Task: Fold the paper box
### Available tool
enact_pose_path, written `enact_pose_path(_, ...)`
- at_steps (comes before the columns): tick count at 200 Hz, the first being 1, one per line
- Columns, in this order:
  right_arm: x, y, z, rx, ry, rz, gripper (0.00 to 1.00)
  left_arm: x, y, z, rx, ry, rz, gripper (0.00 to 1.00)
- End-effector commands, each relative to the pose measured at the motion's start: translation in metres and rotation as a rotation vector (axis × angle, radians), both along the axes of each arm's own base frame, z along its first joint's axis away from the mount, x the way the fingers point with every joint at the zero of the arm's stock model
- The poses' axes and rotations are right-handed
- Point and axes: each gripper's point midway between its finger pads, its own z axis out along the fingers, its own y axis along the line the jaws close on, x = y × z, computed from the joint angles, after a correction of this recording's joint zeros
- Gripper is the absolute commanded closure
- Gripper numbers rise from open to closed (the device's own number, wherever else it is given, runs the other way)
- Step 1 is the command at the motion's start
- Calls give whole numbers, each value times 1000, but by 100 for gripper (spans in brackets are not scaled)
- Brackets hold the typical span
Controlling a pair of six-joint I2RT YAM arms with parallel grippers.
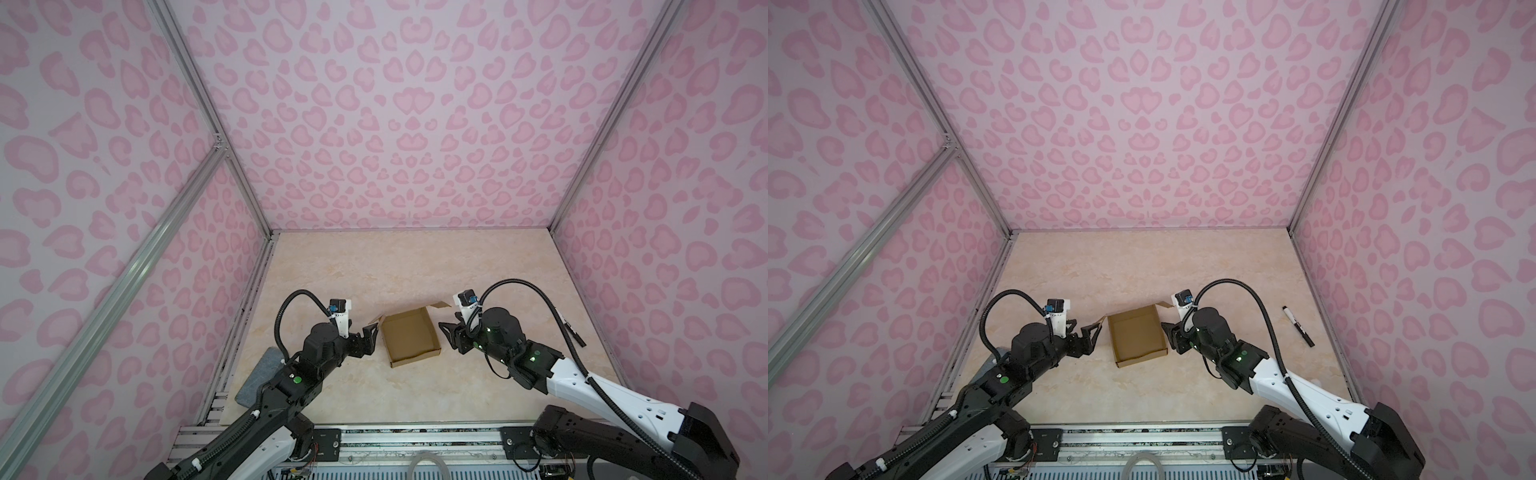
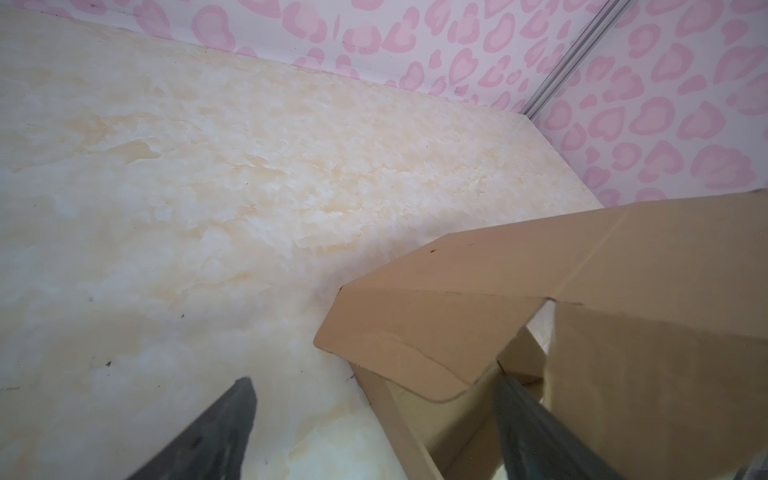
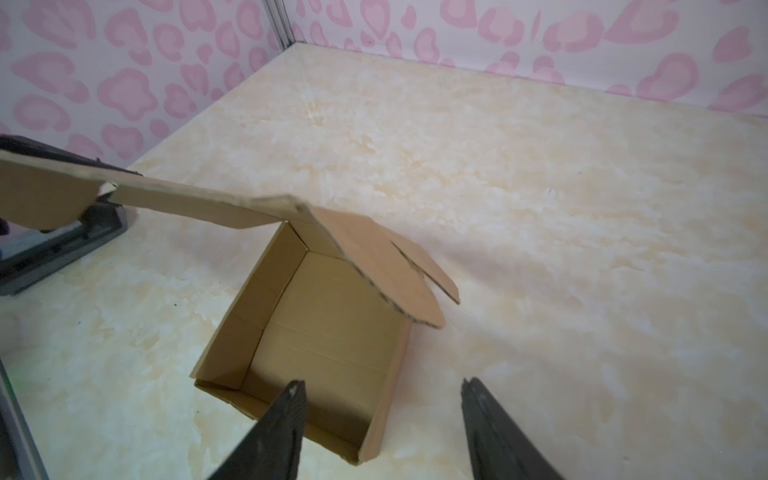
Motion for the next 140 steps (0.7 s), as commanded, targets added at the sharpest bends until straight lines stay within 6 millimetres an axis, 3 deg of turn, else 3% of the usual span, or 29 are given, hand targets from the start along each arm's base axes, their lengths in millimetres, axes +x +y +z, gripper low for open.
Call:
enact_pose_path(1,18,3,7,-25,-95,-18,38,5,-4,6,1,-28,-10,9)
enact_pose_path(34,39,1,1,-70,-125,-77,38,11,-4,3,22,-15,3,10)
enact_pose_path(73,60,-14,-6,-94,-172,-167,38,14,0,2,41,-20,25,10)
enact_pose_path(140,62,11,4,26,-256,-49,38,16,5,2,52,-23,51,10)
